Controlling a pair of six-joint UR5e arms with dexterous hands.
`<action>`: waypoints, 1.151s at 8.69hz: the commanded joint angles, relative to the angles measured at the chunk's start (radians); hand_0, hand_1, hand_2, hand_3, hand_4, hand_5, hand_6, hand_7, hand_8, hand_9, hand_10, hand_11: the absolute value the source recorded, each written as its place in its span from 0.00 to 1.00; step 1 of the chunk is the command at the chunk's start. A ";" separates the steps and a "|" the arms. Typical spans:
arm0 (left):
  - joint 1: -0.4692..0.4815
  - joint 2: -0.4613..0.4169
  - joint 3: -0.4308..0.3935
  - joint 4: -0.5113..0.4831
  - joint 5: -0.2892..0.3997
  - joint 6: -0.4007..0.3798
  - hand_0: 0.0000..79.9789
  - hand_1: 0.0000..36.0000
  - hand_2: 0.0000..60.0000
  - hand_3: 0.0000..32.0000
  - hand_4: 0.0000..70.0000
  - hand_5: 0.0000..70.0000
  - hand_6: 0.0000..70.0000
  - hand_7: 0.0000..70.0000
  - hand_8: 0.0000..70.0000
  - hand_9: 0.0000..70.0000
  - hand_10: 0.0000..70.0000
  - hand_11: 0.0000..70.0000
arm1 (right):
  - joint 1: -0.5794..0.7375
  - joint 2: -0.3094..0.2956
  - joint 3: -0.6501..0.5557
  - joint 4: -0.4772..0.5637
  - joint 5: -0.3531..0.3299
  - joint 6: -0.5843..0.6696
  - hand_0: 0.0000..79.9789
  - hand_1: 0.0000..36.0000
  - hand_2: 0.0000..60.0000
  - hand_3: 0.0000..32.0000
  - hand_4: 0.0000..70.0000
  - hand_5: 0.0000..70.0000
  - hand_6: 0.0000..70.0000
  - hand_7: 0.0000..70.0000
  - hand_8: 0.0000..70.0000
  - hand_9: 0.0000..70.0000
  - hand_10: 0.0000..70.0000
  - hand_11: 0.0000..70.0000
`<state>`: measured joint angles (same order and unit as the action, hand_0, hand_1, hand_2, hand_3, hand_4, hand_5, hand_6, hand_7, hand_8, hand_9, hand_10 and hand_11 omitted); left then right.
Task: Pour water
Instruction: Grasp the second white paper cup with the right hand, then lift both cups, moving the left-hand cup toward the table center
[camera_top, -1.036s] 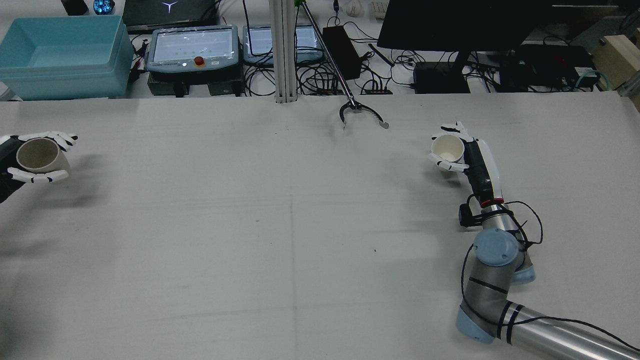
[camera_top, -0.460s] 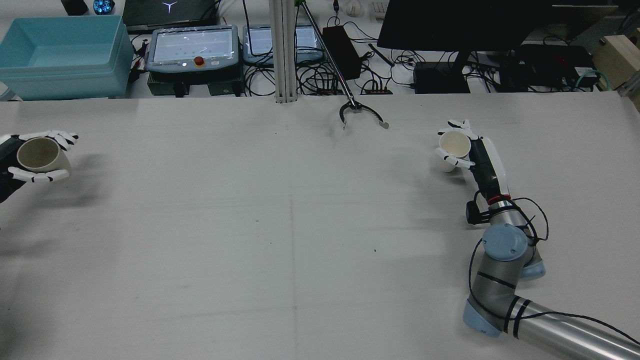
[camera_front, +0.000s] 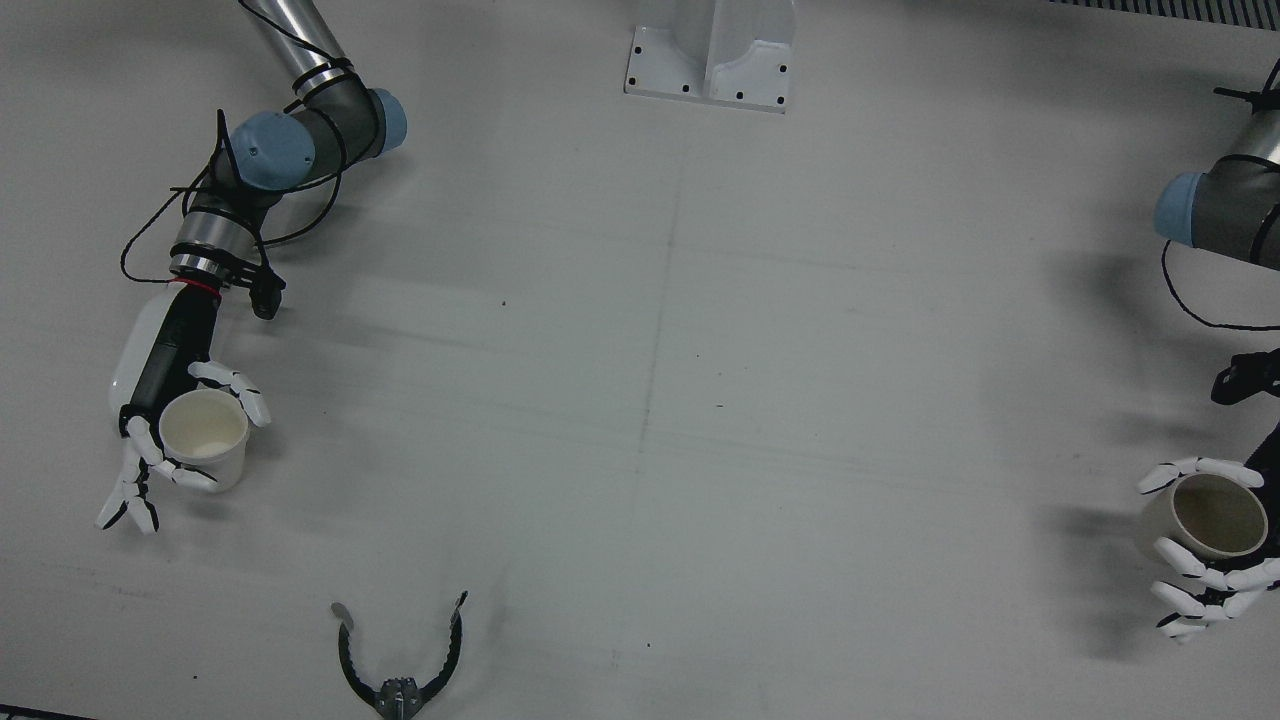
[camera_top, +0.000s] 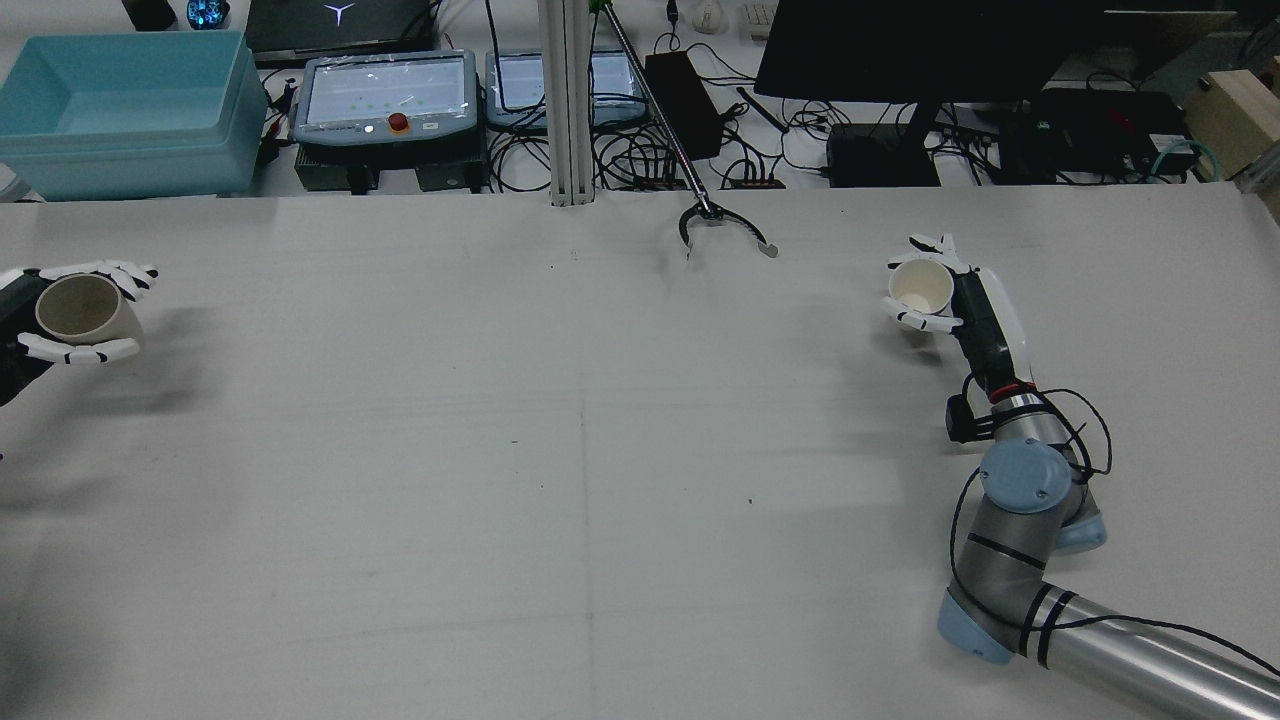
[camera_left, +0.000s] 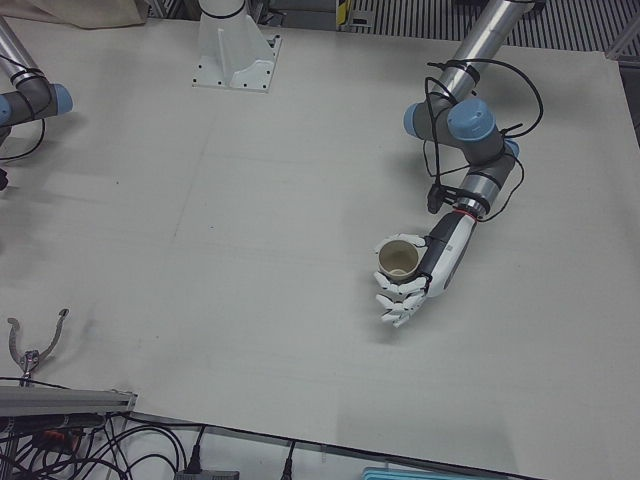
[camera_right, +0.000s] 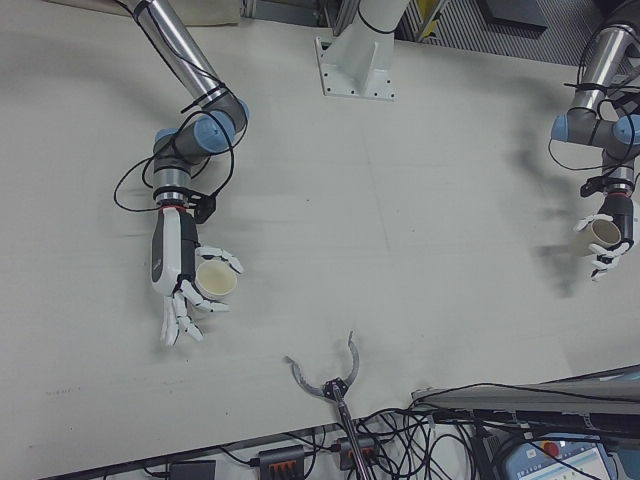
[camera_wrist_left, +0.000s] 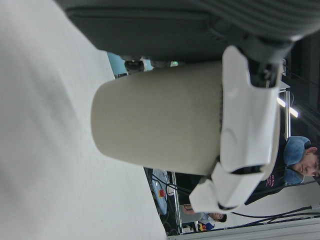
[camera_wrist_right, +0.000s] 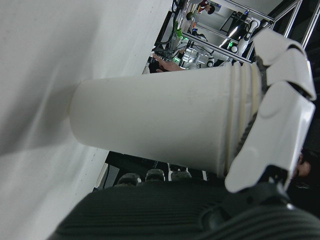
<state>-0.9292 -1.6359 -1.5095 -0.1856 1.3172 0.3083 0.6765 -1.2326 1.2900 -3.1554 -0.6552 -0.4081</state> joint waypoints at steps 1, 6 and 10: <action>0.000 0.001 0.002 0.000 -0.001 0.002 0.77 0.77 0.47 0.00 0.77 0.67 0.26 0.63 0.17 0.30 0.09 0.16 | 0.001 -0.005 -0.001 0.000 -0.001 0.000 0.59 0.42 0.45 0.00 0.36 0.46 0.26 0.40 0.04 0.06 0.04 0.07; 0.001 -0.018 0.002 0.014 -0.001 0.003 0.76 0.75 0.47 0.00 0.77 0.66 0.26 0.63 0.16 0.30 0.09 0.16 | 0.067 -0.007 0.008 -0.005 -0.043 0.006 0.59 0.21 0.61 0.00 0.62 1.00 1.00 1.00 0.90 1.00 0.83 1.00; 0.001 -0.059 -0.058 0.083 0.019 0.002 0.79 0.76 0.42 0.00 0.81 0.67 0.27 0.65 0.17 0.31 0.10 0.17 | 0.162 -0.007 0.121 -0.011 -0.081 -0.011 0.60 0.30 0.64 0.00 0.48 1.00 1.00 1.00 0.86 1.00 0.81 1.00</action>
<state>-0.9289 -1.6644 -1.5315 -0.1497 1.3180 0.3086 0.7938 -1.2396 1.3618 -3.1648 -0.7261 -0.4100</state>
